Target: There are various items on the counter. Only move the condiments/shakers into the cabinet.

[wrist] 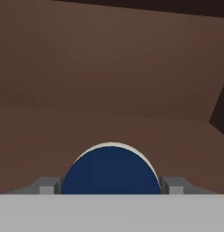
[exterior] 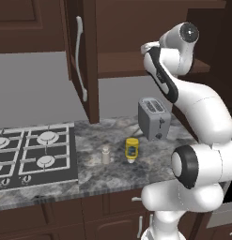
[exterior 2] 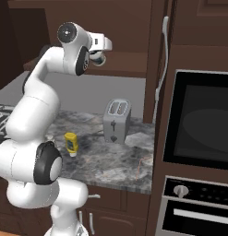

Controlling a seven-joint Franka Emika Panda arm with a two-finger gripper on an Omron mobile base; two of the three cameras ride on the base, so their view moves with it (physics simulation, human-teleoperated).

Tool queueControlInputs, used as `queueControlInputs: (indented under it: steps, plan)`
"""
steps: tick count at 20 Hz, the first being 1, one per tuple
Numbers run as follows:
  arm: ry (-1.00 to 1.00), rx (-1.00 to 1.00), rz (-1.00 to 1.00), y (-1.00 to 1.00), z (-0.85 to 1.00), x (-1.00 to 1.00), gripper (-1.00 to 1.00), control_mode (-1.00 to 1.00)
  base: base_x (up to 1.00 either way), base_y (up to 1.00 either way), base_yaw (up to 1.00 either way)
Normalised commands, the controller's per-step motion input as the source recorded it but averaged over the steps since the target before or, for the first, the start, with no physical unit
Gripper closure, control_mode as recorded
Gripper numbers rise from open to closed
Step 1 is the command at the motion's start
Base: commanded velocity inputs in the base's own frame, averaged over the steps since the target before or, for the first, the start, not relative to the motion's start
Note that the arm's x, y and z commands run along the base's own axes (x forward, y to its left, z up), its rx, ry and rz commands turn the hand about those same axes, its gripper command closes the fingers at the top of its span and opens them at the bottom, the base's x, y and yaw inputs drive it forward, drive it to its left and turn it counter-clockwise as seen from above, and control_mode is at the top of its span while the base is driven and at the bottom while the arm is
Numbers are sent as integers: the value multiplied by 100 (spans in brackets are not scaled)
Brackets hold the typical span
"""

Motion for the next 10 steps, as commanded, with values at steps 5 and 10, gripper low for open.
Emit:
queueControlInputs:
  steps: [5,10]
  plan:
    - [2,0,0,-2,-10,25,100,-100,0,0,0]
    - [0,0,0,0,0,0,100,-100,0,0,0]
